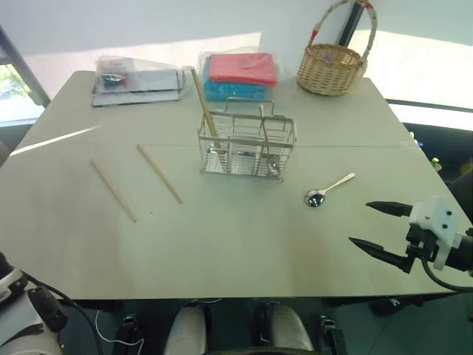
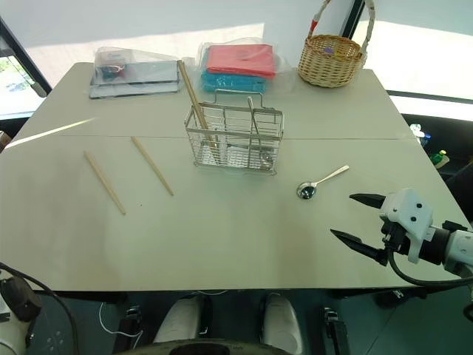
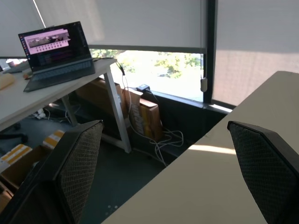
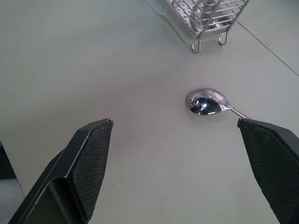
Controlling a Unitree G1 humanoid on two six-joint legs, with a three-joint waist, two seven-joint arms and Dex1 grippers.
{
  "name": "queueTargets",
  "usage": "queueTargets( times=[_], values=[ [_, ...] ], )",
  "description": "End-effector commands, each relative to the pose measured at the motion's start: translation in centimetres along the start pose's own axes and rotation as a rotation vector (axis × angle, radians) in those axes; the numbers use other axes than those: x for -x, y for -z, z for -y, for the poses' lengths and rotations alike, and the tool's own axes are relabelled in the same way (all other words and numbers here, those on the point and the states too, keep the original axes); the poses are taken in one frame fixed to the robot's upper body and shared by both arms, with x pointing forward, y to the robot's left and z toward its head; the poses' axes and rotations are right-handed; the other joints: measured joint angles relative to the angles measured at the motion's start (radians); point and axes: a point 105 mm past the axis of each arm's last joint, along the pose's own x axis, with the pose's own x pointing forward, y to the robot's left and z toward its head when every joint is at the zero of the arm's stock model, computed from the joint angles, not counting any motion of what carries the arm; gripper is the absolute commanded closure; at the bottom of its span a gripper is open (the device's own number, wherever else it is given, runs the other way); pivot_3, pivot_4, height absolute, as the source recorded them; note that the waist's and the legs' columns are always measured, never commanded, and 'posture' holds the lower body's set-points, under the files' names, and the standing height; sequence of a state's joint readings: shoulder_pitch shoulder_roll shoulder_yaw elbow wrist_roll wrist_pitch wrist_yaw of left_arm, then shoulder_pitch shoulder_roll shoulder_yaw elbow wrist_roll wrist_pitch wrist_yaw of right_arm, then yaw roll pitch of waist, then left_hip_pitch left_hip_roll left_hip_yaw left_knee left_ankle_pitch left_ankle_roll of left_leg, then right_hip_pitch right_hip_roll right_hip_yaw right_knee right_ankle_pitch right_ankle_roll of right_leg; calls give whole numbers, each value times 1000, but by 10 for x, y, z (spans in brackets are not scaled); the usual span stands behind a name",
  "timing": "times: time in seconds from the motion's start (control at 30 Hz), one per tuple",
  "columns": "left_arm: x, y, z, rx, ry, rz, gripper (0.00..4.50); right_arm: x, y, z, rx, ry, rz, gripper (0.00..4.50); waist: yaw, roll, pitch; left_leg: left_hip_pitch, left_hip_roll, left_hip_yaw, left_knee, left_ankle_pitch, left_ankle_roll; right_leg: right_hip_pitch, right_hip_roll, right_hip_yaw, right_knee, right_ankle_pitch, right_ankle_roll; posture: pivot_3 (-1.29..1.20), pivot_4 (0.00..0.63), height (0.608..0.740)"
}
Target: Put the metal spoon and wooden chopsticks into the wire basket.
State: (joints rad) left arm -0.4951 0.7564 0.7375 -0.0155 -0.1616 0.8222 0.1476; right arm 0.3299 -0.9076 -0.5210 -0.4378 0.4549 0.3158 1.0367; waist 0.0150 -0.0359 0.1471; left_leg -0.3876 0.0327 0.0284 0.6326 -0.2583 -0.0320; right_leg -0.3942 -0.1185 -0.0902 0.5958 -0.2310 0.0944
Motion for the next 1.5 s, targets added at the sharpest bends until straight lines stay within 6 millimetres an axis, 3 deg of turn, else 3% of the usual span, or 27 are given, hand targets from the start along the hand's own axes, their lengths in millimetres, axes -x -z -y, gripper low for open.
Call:
queueTargets(
  times=[0.03, 0.53, 0.6, 0.73, 0.9, 1.0, 1.03, 1.07, 1.13, 1.33, 1.5],
  values=[
    [1, -16, 0, 15, 2, 60, 0, 4, -13, 5, 43, 25, 35, 72, 0, 0, 0, 0, 0, 0, 0, 0, 0, 0, 0, 0, 0, 0, 0, 0, 150, 703],
    [4, -14, 4, 20, 30, 46, 0, -2, -22, 17, 100, -8, 45, 72, 0, 0, 0, 0, 0, 0, 0, 0, 0, 0, 0, 0, 0, 0, 0, 0, 150, 703],
    [4, -16, 14, 28, 91, 44, 0, -4, -23, 21, 124, -25, 41, 72, 0, 0, 0, 0, 0, 0, 0, 0, 0, 1, 0, 0, 0, 0, 0, 0, 150, 703],
    [19, -25, 60, 35, 395, 67, 0, -9, -32, 38, 211, -61, 24, 72, -1, 0, 0, 1, 0, 0, 1, 0, 0, 1, 0, 0, 0, 0, 0, 0, 150, 703],
    [61, -34, 118, 5, 840, 86, 0, -20, -47, 54, 335, -144, 10, 72, -2, 1, 1, 0, 0, 0, 1, 0, 0, 0, 0, 0, 0, 0, 0, 0, 150, 703],
    [115, -33, 157, -106, 1243, 91, 0, -32, -52, 64, 449, -210, -21, 72, -4, 3, 2, 0, 0, 1, 1, 0, 0, 0, 0, 0, 0, 0, 0, 0, 150, 703],
    [152, -27, 170, -198, 1488, 90, 0, -40, -52, 66, 525, -265, -50, 72, -9, 3, 2, 0, 0, 1, 1, 0, 0, 0, 0, 0, 0, 0, 0, 0, 150, 703],
    [178, -19, 175, -262, 1655, 76, 0, -46, -52, 68, 578, -307, -75, 72, -10, 4, 2, 1, 0, 2, 1, 0, 0, 0, 0, 1, 1, 0, 0, 0, 150, 703],
    [204, -11, 176, -325, 1836, 56, 0, -54, -50, 73, 632, -361, -105, 72, -12, 8, 4, 0, 0, 3, 1, 1, -1, -1, 0, 1, 0, 0, 0, 0, 150, 703],
    [227, 0, 199, -351, 2045, 24, 0, -87, -30, 89, 756, -478, -253, 72, -13, 10, 5, 0, 0, 3, 0, 1, -1, -2, 2, 2, 1, 0, 0, 0, 150, 703],
    [232, 1, 214, -350, 2103, 38, 0, -109, -28, 95, 809, -520, -310, 72, -15, 10, 6, -1, 0, 3, 1, 2, -1, -2, 2, 3, 1, 0, 1, 0, 150, 703]
  ],
)
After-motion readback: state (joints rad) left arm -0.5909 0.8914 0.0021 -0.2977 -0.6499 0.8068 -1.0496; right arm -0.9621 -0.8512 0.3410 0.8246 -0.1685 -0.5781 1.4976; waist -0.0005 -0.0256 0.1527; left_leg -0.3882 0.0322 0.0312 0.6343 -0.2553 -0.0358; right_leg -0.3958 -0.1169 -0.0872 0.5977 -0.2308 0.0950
